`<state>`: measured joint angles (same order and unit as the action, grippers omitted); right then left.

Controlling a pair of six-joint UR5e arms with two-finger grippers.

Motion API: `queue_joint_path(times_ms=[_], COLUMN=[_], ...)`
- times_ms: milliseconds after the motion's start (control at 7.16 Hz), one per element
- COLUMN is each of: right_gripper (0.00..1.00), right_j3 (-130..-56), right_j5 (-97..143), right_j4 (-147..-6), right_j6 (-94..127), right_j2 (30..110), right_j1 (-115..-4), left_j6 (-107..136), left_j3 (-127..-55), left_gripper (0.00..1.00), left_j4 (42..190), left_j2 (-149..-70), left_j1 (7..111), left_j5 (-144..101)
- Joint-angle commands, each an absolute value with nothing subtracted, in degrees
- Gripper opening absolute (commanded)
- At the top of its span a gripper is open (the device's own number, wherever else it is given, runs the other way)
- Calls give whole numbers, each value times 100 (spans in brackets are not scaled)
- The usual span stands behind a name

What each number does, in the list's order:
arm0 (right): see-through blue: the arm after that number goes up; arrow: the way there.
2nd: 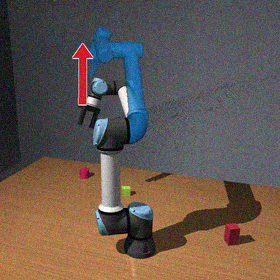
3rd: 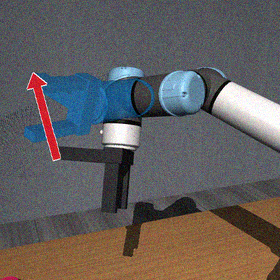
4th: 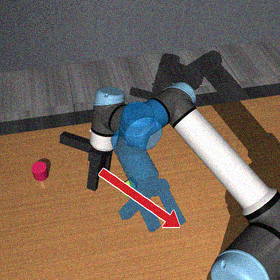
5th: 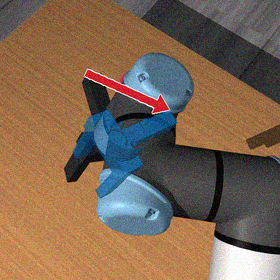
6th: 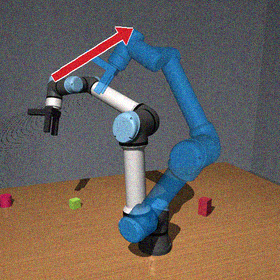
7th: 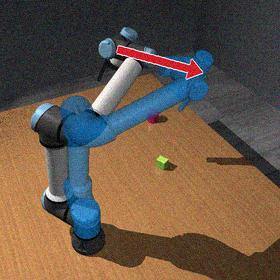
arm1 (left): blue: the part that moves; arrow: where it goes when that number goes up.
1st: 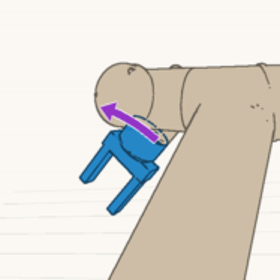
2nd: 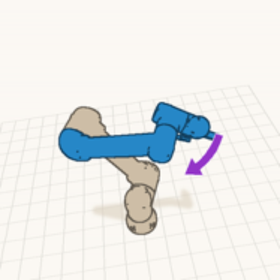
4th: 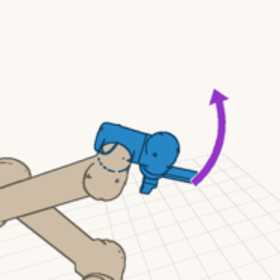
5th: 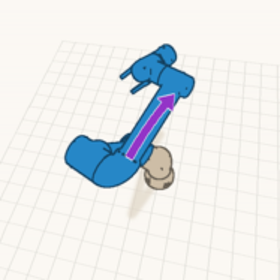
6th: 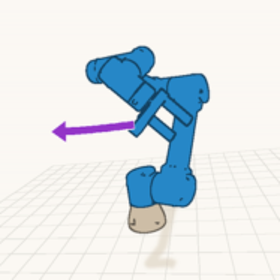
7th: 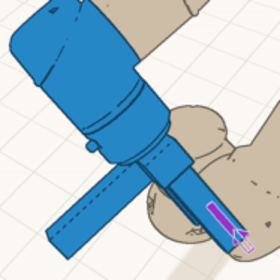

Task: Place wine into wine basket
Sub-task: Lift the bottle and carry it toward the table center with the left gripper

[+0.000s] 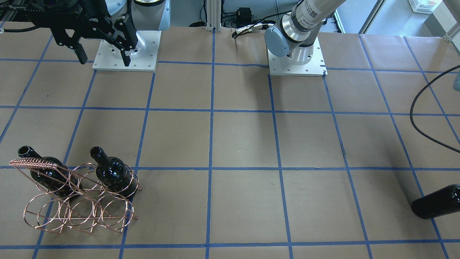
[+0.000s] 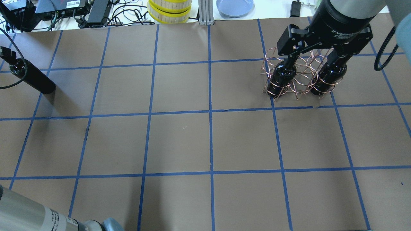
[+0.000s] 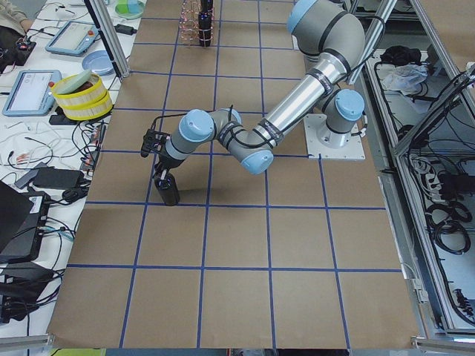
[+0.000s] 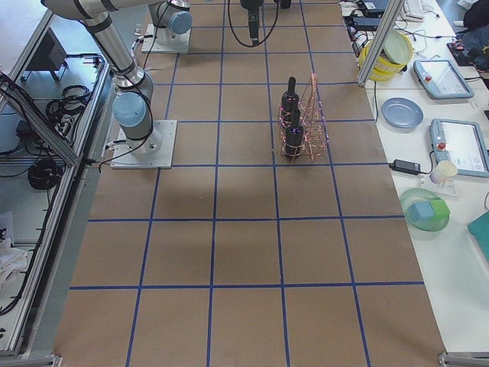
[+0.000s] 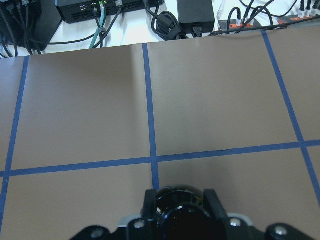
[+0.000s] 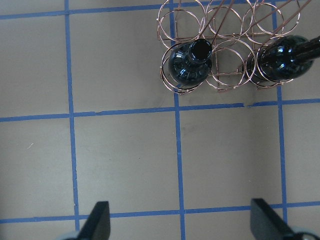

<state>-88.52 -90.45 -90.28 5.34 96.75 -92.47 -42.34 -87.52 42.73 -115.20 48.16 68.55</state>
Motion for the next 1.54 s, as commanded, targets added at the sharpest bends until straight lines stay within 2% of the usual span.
queue_joint_path(times_ms=[0, 140, 559, 977, 1396], right_gripper=[100, 100, 100, 100, 100], right_j3=[-8859, -8859, -8859, -8859, -8859], right_j5=[-9062, -9027, -9079, -9026, -9062], right_j4=[-9017, -9026, -9018, -9009, -9017], right_j6=[589, 589, 606, 615, 607], right_j2=[9659, 9624, 9642, 9633, 9624], right_j1=[-9246, -9246, -9246, -9246, -9246], left_j6=[-4149, -4140, -4035, -3299, -932], left_j3=[-8745, -8728, -8728, -9296, -9841], left_gripper=[26, 11, 9, 6, 6], left_j4=[4420, 4743, 5007, 5282, 5309], left_j2=[-11470, -11400, -11094, -10268, -9670], left_j1=[4816, 4816, 5069, 5974, 7763], left_j5=[6882, 6917, 7082, 7620, 8419])
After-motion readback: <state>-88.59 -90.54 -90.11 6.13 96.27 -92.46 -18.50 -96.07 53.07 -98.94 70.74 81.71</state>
